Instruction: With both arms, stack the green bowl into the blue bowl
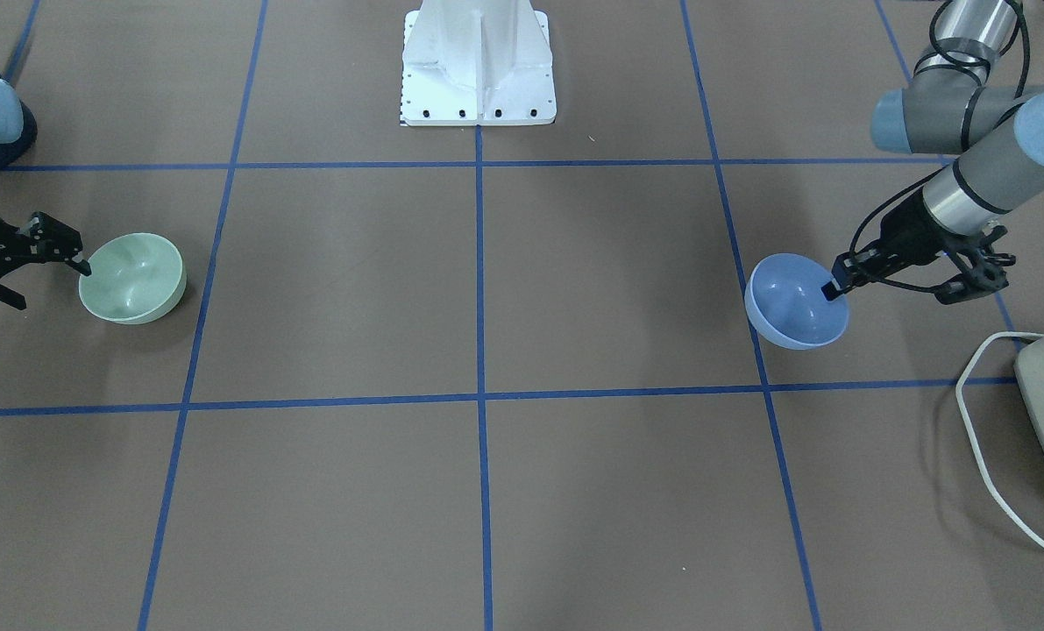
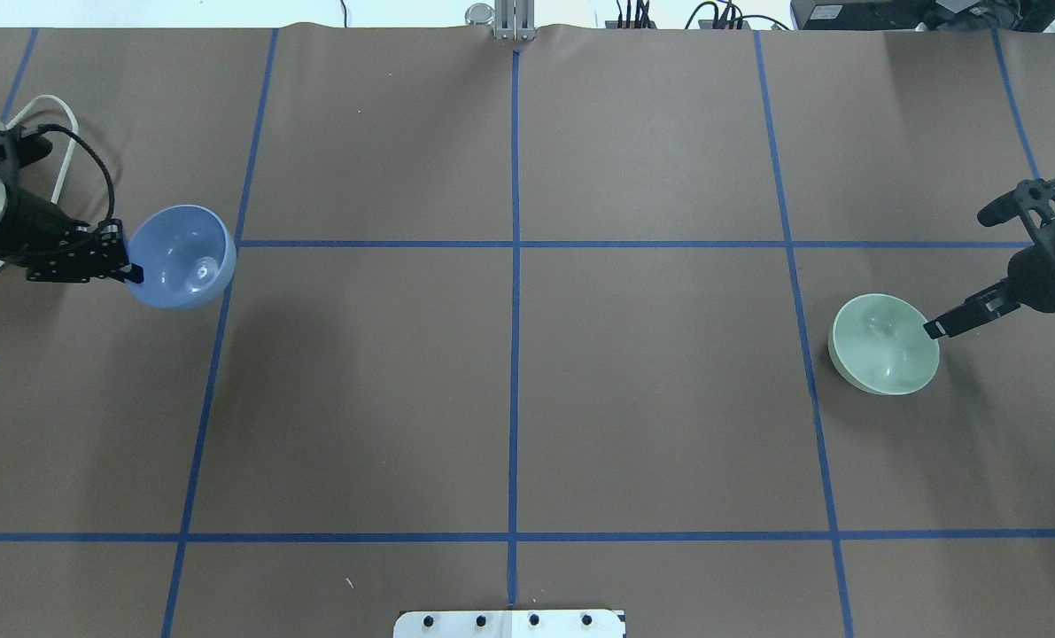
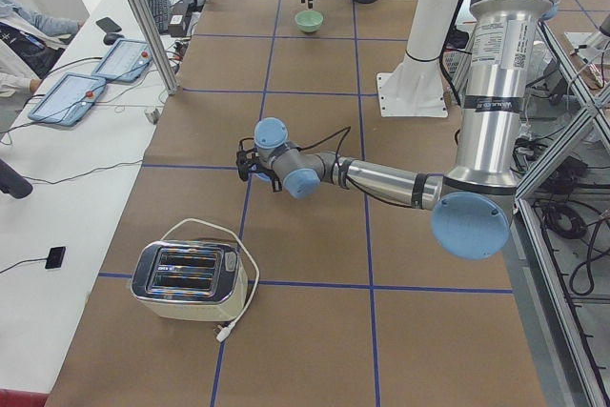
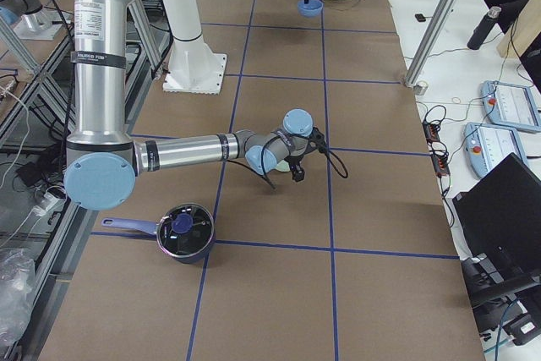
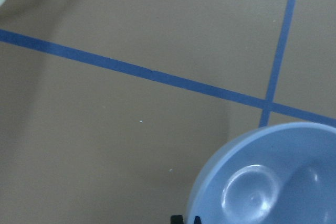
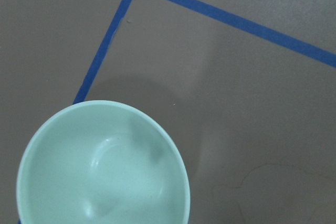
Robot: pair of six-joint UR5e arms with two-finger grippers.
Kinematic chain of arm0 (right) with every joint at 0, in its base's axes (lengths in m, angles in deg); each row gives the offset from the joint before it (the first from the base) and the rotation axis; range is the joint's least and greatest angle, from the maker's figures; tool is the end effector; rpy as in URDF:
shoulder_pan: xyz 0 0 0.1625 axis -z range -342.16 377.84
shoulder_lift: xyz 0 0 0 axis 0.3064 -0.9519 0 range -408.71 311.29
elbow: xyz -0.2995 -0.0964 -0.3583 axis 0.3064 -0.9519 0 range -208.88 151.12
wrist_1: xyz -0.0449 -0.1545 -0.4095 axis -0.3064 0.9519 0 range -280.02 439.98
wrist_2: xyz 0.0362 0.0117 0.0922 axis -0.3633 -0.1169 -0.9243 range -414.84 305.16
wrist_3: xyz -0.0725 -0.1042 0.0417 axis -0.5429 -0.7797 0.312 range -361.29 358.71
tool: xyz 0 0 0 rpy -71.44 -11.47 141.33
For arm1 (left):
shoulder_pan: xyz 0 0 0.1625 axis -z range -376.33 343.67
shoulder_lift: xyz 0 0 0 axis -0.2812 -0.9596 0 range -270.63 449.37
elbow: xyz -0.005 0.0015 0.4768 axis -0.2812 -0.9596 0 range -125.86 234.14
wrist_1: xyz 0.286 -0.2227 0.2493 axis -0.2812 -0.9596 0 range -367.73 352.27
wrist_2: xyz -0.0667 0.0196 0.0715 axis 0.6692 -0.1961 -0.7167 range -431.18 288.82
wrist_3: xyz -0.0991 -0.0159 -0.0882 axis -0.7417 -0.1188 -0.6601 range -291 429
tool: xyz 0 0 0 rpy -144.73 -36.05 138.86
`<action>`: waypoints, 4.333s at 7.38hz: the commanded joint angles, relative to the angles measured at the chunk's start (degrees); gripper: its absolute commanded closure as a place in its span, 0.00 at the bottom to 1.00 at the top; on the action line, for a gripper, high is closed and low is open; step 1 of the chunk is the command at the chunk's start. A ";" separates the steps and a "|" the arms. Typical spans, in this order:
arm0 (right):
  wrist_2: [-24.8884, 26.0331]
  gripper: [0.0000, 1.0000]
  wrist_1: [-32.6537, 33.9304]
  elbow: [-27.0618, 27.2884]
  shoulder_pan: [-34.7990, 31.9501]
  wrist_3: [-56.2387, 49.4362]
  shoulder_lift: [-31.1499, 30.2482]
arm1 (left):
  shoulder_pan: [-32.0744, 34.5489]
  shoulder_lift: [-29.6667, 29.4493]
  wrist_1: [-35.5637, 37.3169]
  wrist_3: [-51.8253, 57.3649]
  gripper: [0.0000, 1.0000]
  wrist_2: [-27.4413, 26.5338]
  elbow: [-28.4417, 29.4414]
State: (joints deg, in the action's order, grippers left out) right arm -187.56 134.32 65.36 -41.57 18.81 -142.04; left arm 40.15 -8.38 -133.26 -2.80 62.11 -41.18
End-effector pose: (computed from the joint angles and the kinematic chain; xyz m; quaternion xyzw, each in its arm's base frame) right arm -0.2331 -0.4780 0.6512 0.1160 -0.4376 -0.1946 0.8702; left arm 0.3030 -0.5329 0.5296 -0.0353 0.5080 -0.1343 0.8501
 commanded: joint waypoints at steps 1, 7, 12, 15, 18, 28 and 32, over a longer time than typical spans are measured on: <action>0.54 0.01 -7.83 -5.45 0.09 0.64 0.25 | -4.25 -3.23 4.06 -4.74 1.00 -1.53 -2.93; -5.70 0.00 -7.85 -5.21 0.17 3.28 0.95 | -10.07 -3.24 4.33 -8.36 1.00 -6.73 -6.54; -5.44 0.01 -7.41 -5.12 0.26 5.30 2.71 | -17.18 -3.42 5.65 -8.45 1.00 -14.70 -7.50; -5.44 0.03 -7.49 -5.21 0.26 5.39 3.24 | -18.86 -9.19 11.51 -8.45 1.00 -15.52 -7.24; -5.44 0.07 -7.41 -5.21 0.35 5.39 3.68 | -20.87 -11.22 12.32 -10.01 1.00 -17.18 -6.80; -5.44 0.07 -7.85 -5.38 0.53 5.30 3.59 | -26.33 -32.15 21.29 -18.90 1.00 -23.34 5.93; -5.53 0.07 -7.93 -5.47 0.61 5.30 3.59 | -26.33 -31.90 19.37 -18.20 0.56 -23.25 6.56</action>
State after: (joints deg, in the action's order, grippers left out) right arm -193.02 126.40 59.92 -40.99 24.15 -138.45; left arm 13.77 -40.48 -112.54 -21.29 38.84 -34.81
